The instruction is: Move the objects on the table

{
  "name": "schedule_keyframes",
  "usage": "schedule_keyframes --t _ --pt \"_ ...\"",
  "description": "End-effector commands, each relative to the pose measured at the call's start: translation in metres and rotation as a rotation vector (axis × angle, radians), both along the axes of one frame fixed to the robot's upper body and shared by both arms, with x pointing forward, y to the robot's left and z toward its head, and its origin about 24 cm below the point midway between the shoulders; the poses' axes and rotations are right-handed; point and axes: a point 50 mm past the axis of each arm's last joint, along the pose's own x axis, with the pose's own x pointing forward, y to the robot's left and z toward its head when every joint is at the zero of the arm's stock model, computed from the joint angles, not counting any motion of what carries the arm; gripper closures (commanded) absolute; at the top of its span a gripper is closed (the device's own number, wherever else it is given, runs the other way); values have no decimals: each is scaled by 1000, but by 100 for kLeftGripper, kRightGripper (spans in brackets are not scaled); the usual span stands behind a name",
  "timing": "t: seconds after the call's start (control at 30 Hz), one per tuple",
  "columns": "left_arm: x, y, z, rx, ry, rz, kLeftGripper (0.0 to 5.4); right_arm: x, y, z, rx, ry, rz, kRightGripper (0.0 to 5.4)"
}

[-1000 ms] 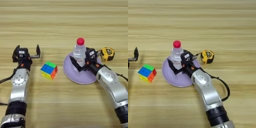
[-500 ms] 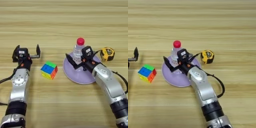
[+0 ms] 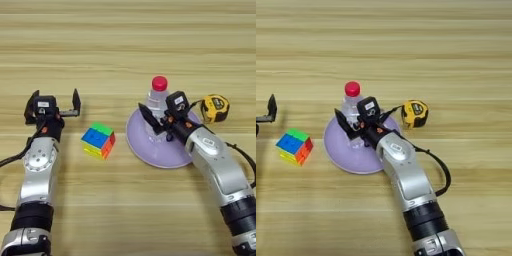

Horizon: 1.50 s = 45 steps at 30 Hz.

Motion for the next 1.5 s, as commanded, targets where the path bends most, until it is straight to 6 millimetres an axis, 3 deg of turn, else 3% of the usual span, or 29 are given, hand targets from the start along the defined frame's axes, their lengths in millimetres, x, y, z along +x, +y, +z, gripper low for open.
schedule_keyframes --t 0.03,0.8,1.17,1.5 --pt "0 0 1 12 -1 2 0 1 2 3 -3 -11 4 196" --pt "-1 1 0 11 -1 6 0 4 -16 53 33 -149 -64 217" --pt "0 -1 0 10 -1 6 0 9 -67 67 2 -197 -204 217" --pt "2 -2 0 10 0 4 0 9 -108 67 -33 -200 -320 217"
